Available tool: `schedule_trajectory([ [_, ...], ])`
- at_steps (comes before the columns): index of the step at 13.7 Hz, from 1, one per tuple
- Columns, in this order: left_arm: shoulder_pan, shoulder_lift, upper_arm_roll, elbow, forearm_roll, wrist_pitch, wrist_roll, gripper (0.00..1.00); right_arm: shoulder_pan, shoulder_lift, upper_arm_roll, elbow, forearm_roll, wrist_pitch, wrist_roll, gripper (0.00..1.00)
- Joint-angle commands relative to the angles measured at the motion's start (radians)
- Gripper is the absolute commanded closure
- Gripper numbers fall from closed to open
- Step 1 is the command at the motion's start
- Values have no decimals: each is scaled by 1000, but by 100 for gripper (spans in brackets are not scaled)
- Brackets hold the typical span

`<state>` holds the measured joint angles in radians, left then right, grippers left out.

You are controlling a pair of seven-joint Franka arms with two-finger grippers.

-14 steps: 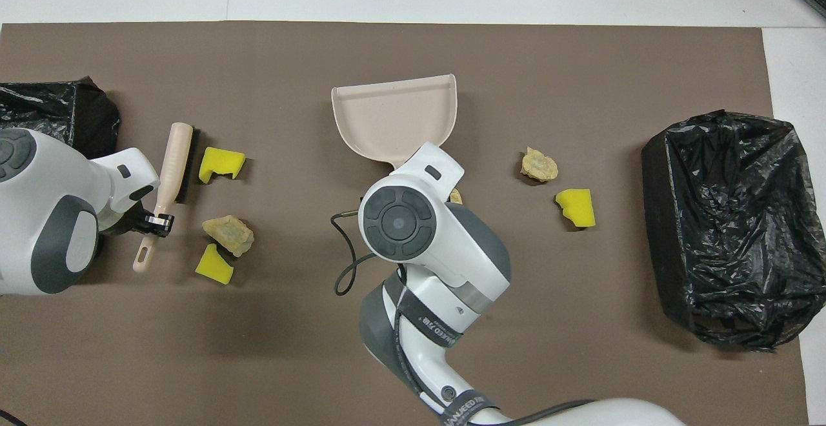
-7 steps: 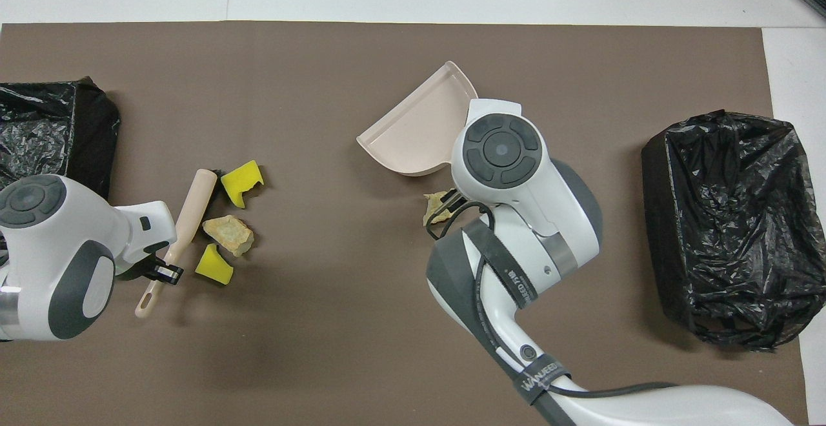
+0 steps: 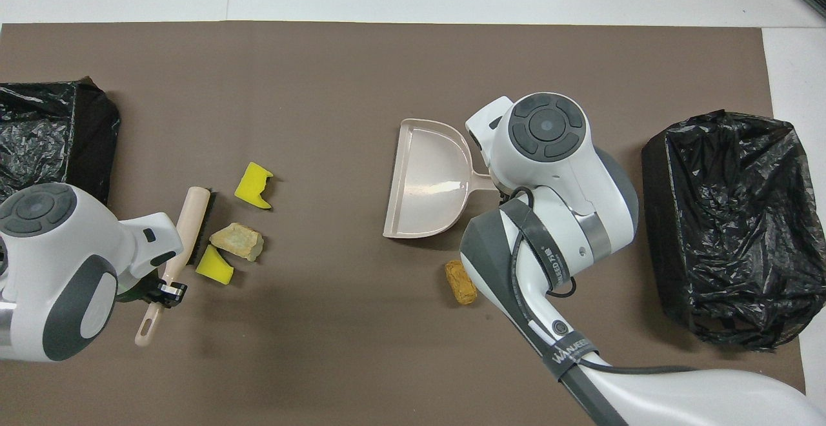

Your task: Sweep and dump trash in bin

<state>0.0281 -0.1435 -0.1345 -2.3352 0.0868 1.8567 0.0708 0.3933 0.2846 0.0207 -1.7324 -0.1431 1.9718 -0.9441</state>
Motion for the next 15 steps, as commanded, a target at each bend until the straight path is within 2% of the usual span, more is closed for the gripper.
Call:
schedule_trajectory([
  [1, -22, -54, 7, -30, 10, -34, -268, 100, 18, -67, 15, -82, 13, 1, -108, 100],
  [5, -23, -129, 4, -128, 4, -48, -523, 100, 42, -77, 15, -110, 2, 7, -114, 100],
  [8, -60, -119, 4, -145, -71, -21, -738, 100, 75, -74, 15, -110, -4, 12, -107, 100],
  [11, -144, -55, 4, -142, -120, 89, -809, 100, 84, -76, 15, -110, -3, 10, -102, 100],
  [15, -239, 89, 3, -64, -165, 231, -796, 100, 73, -70, 15, -121, 3, 12, -72, 100],
])
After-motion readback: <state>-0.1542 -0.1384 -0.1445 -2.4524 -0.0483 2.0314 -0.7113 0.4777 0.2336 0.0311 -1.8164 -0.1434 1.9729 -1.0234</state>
